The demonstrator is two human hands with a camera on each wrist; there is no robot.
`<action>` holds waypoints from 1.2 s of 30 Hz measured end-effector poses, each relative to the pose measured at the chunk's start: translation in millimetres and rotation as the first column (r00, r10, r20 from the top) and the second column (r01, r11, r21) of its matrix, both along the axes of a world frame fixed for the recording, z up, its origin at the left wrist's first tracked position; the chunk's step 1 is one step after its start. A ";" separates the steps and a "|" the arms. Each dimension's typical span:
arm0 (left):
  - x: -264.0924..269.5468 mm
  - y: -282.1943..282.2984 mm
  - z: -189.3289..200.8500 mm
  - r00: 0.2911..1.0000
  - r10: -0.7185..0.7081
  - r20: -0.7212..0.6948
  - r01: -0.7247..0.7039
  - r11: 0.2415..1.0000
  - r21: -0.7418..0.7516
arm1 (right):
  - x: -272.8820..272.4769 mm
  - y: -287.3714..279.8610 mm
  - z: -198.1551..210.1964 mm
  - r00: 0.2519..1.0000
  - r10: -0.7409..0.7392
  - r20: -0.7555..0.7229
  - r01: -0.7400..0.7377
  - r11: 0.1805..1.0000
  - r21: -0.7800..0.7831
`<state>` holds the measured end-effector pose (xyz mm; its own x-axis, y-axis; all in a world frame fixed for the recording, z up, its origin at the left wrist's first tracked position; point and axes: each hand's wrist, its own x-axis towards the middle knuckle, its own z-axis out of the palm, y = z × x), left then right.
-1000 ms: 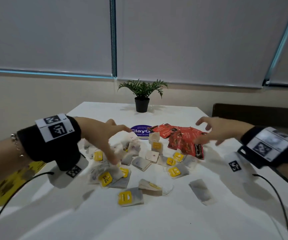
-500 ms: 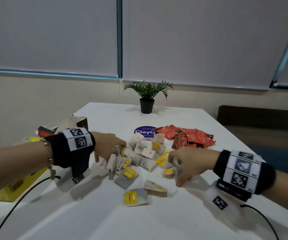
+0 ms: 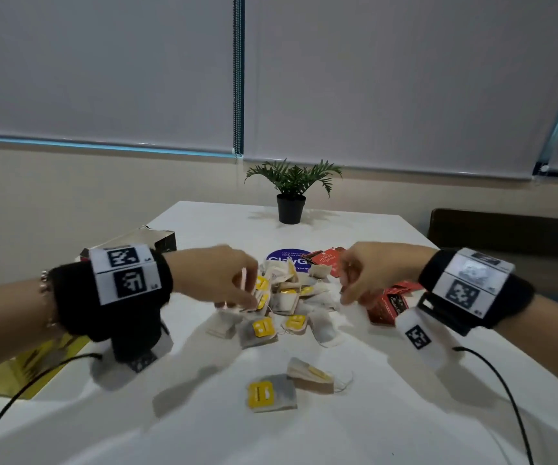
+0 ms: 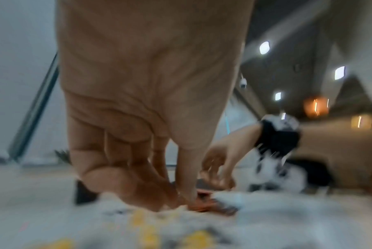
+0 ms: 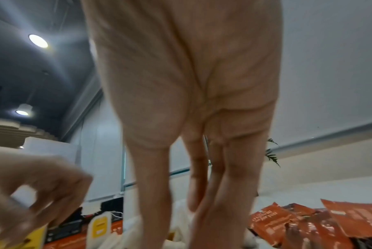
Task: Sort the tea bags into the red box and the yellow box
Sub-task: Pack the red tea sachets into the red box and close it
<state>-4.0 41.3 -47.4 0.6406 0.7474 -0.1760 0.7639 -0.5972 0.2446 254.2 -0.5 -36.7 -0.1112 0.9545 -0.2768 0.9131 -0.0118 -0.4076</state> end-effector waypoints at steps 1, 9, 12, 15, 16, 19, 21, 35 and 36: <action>1.7 -12.9 -0.7 0.998 -0.052 0.019 0.055 0.982 -0.180 | -3.9 -9.1 0.8 0.997 0.070 -0.037 -0.075 0.987 -0.142; 19.3 -37.6 -48.5 0.987 -0.155 0.034 0.134 0.702 -0.700 | -44.4 -28.6 -49.8 0.908 0.299 -0.293 -0.415 0.737 -0.534; 26.2 -12.6 -55.8 0.990 -0.010 0.141 0.087 0.827 -0.555 | -50.3 -3.0 -53.7 0.936 0.284 -0.209 -0.338 0.891 -0.302; 25.0 11.5 -55.0 0.978 0.058 0.203 0.038 0.897 -0.440 | -55.5 21.9 -52.2 0.962 0.244 -0.123 -0.260 0.955 -0.140; 22.0 18.5 -52.4 0.977 0.060 0.203 0.026 0.917 -0.398 | -54.3 28.9 -51.2 0.968 0.226 -0.111 -0.237 0.966 -0.103; 4.7 34.3 -33.5 0.978 0.074 0.195 -0.027 0.972 -0.232 | -40.7 42.5 -41.4 0.983 0.175 -0.059 -0.175 0.985 -0.002; -12.7 41.5 -13.7 0.980 0.116 0.165 -0.111 0.993 -0.038 | -27.2 45.0 -32.7 0.994 0.103 -0.035 -0.100 0.992 0.073; -3.6 80.4 -31.4 0.909 0.306 -0.284 -0.345 0.933 -0.098 | -46.1 68.4 -40.2 0.942 0.047 0.334 -0.025 0.997 -0.068; 0.2 82.9 -32.7 0.918 0.319 -0.235 -0.345 0.935 -0.079 | -49.9 73.6 -40.3 0.941 0.049 0.336 -0.031 0.998 -0.060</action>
<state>-3.8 124.2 -80.0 0.2962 0.8761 -0.3805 0.9550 -0.2774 0.1046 204.3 73.1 -77.0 -0.0405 0.9341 -0.3546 0.9970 0.0144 -0.0760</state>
